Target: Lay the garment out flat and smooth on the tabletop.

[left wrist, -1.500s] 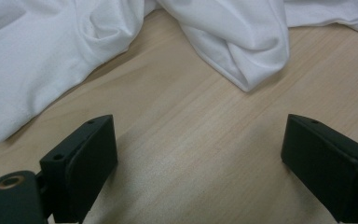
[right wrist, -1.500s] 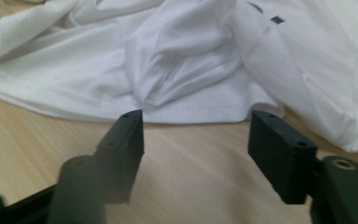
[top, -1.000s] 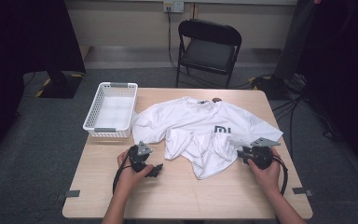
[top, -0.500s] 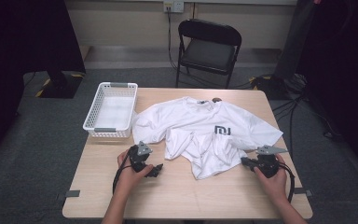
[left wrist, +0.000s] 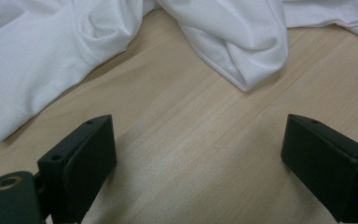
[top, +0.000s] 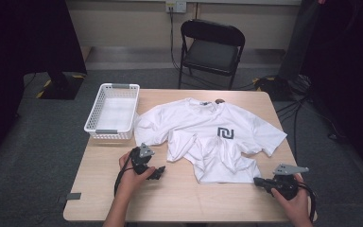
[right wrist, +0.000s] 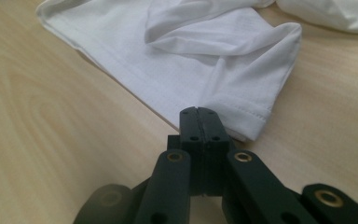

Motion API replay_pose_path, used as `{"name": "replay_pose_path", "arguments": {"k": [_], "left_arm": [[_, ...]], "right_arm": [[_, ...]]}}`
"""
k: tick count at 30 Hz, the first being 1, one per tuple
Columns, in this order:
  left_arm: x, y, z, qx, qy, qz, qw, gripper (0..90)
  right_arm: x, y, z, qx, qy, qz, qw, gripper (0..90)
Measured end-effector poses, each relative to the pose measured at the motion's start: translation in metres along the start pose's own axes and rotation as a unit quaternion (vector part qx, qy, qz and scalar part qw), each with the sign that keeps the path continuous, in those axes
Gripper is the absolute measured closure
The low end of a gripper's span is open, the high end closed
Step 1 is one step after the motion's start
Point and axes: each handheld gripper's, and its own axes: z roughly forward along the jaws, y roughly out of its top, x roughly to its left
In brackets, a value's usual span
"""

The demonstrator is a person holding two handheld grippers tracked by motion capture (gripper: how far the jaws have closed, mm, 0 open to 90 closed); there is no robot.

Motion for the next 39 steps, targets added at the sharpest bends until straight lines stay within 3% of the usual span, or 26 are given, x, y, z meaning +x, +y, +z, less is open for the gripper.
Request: {"name": "replay_pose_path", "arguments": {"k": [4,7,9,10,14,19,24,32,35,39], "left_arm": [[0.000,0.000,0.000,0.000,0.000,0.000,1.0000,9.7],[0.000,0.000,0.000,0.000,0.000,0.000,1.0000,9.7],[0.000,0.000,0.000,0.000,0.000,0.000,1.0000,9.7],[0.000,0.000,0.000,0.000,0.000,0.000,1.0000,9.7],[0.000,0.000,0.000,0.000,0.000,0.000,1.0000,9.7],[0.000,0.000,0.000,0.000,0.000,0.000,1.0000,9.7],[0.000,0.000,0.000,0.000,0.000,0.000,1.0000,9.7],[0.000,0.000,0.000,0.000,0.000,0.000,1.0000,9.7],[0.000,0.000,0.000,0.000,0.000,0.000,1.0000,9.7],[0.000,0.000,0.000,0.000,0.000,0.000,1.0000,9.7]], "right_arm": [[0.005,-0.005,-0.011,0.004,-0.002,-0.001,1.0000,81.8],[0.006,0.000,-0.017,-0.020,-0.014,-0.013,0.9996,74.4],[0.002,0.009,-0.017,-0.035,-0.046,-0.031,0.9978,68.6],[-0.003,0.015,-0.014,-0.038,-0.043,-0.036,0.9977,68.5],[-0.016,0.028,0.006,-0.023,-0.069,-0.043,0.9964,63.2],[-0.027,0.034,0.028,0.001,-0.093,-0.022,0.9954,63.5],[-0.024,0.031,0.025,0.005,-0.077,-0.010,0.9970,85.5],[-0.009,0.011,0.006,0.016,-0.024,-0.002,0.9996,87.3],[-0.003,0.001,-0.002,0.016,0.008,0.003,0.9998,87.3],[0.005,-0.007,-0.010,0.024,0.021,-0.005,0.9995,87.2]]}}
